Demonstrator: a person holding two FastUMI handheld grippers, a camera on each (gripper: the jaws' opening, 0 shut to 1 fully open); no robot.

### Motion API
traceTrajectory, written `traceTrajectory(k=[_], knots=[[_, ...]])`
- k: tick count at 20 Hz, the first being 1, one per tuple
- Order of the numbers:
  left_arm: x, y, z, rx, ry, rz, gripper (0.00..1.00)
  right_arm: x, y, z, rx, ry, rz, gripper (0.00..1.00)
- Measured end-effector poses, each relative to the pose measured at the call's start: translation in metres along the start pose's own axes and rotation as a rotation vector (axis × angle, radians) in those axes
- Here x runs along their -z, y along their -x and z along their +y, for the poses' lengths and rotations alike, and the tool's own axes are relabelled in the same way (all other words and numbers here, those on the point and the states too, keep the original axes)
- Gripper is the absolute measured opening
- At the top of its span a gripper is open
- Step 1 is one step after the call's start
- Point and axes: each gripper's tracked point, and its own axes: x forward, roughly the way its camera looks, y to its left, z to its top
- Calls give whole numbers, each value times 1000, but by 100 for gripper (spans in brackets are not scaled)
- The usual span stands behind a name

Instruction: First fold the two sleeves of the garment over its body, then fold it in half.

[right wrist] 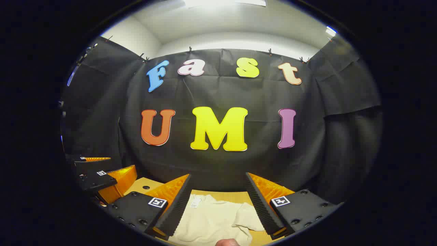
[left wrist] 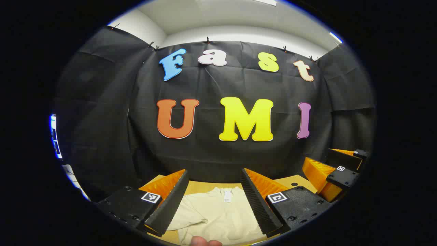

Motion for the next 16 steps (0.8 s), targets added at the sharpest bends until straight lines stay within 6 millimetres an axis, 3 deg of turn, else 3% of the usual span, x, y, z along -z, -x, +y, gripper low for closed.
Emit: traceTrajectory(k=[9,16], knots=[[-2,-11,-13,13,-13,-5,97,5,-15,-27,42,-16,17,94],[-4,-20,-13,8,-24,-9,97,5,-27,-24,22,-19,20,94]])
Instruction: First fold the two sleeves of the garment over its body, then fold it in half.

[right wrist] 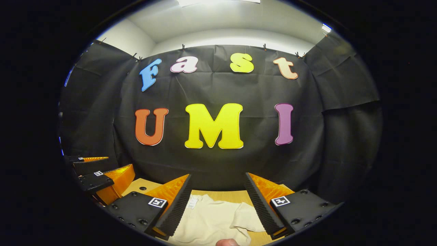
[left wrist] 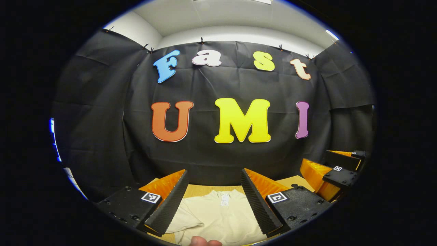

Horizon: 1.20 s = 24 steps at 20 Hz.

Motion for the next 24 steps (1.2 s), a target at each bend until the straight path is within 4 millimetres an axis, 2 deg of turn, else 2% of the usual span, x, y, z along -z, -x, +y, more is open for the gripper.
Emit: traceTrajectory(k=[6,10,11,12,15,20,24], knots=[[2,-4,3,-16,3,13,97,-3,-3,-3,-8,-4,-3,95],[5,-3,-8,5,20,16,97,1,-3,-12,-6,-4,13,94],[6,-4,-10,6,20,16,100,-1,-3,-14,-8,-12,12,94],[9,-5,-11,5,22,23,97,0,-4,-16,-14,-19,12,94],[14,-3,-21,14,23,39,97,5,-7,-27,-36,-40,37,95],[16,-2,-37,31,18,51,97,21,-9,-76,-34,-21,104,94],[21,-4,-52,40,11,65,97,41,-4,-137,-5,0,172,95]])
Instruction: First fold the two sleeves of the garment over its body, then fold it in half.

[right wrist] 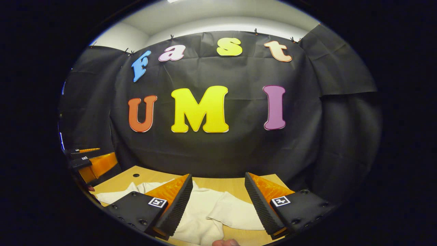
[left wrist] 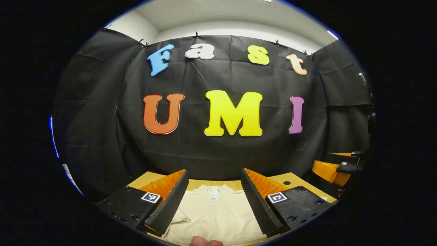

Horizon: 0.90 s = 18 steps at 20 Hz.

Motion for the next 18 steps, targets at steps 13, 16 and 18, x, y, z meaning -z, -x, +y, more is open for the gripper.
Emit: traceTrajectory(k=[13,16,18], knots=[[32,-7,-56,80,-25,99,97,147,25,-206,146,133,376,94],[39,-7,-64,93,-28,126,98,192,21,-223,105,132,486,95],[41,-7,-66,91,-40,135,98,224,13,-243,113,125,558,95]])
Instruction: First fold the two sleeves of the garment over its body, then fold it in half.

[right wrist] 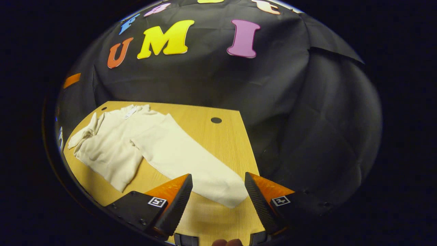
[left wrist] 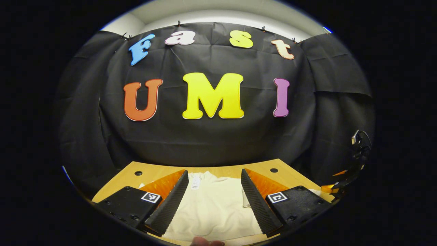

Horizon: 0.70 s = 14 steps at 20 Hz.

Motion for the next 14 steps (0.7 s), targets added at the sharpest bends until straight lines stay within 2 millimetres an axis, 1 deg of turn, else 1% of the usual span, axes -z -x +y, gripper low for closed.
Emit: traceTrajectory(k=[2,4,5,7,10,13,14], knots=[[2,1,-1,-4,-9,7,98,29,-24,-14,9,-9,84,95],[4,3,2,-16,-22,18,98,51,-45,-21,-5,-2,148,94],[6,3,3,-24,-24,25,98,56,-53,-22,-8,-5,167,94],[11,5,7,-38,-23,42,98,61,-64,-23,-18,-19,185,95],[15,6,12,-54,-20,58,98,72,-77,-31,-19,-39,213,95],[18,3,12,-57,-20,75,98,86,-83,-29,-58,-112,266,95],[18,3,12,-55,-24,76,98,85,-83,-29,-57,-140,259,95]])
